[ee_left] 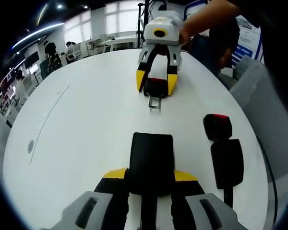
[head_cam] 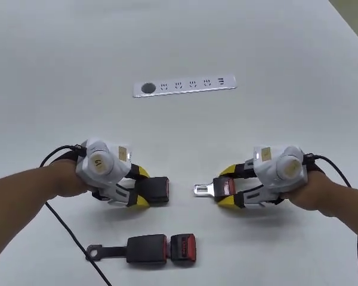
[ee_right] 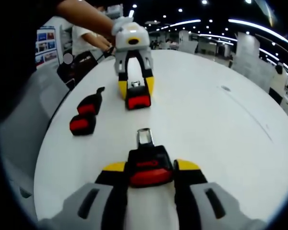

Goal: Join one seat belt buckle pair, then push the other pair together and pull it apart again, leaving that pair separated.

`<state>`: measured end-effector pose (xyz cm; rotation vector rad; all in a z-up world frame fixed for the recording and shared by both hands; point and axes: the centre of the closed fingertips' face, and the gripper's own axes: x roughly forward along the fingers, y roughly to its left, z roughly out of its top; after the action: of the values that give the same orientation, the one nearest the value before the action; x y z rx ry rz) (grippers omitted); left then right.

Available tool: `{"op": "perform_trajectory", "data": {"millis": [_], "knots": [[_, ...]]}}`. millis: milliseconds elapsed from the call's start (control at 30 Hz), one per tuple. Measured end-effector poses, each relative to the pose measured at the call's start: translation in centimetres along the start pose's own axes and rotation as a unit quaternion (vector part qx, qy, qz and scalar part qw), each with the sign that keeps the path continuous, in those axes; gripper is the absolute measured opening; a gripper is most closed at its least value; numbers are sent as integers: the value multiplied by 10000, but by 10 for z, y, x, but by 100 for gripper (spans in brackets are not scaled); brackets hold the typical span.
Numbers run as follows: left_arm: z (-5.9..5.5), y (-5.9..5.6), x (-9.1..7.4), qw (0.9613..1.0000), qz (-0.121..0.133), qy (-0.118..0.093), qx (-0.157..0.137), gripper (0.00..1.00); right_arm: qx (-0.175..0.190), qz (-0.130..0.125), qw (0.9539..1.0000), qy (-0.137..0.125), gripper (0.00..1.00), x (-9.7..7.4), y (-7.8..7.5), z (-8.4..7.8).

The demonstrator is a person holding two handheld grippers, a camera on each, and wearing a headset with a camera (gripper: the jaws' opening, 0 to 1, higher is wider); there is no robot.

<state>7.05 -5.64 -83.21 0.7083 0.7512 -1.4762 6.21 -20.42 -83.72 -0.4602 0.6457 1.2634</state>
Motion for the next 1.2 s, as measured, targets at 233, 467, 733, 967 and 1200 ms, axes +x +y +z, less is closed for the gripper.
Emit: {"op": "perform_trajectory", "data": {"millis": [233, 467, 733, 967, 1200], "knots": [[0, 1, 0, 10000, 0, 9, 1, 34, 47, -64, 9999, 91, 37, -13, -4, -13], [0, 1, 0, 10000, 2, 14, 9, 34, 78, -125, 9998, 103, 38, -19, -7, -19], [0, 0, 1, 10000, 9, -7, 35, 34, 105, -143, 9998, 113, 38, -21, -7, -21], [0, -1, 2, 10000, 49, 56, 21, 35, 17, -183, 9997, 190, 38, -20, -6, -21], [-1, -7, 3, 9999, -21, 79, -152, 51, 12, -407, 9988, 255, 51, -20, -10, -19]]}}
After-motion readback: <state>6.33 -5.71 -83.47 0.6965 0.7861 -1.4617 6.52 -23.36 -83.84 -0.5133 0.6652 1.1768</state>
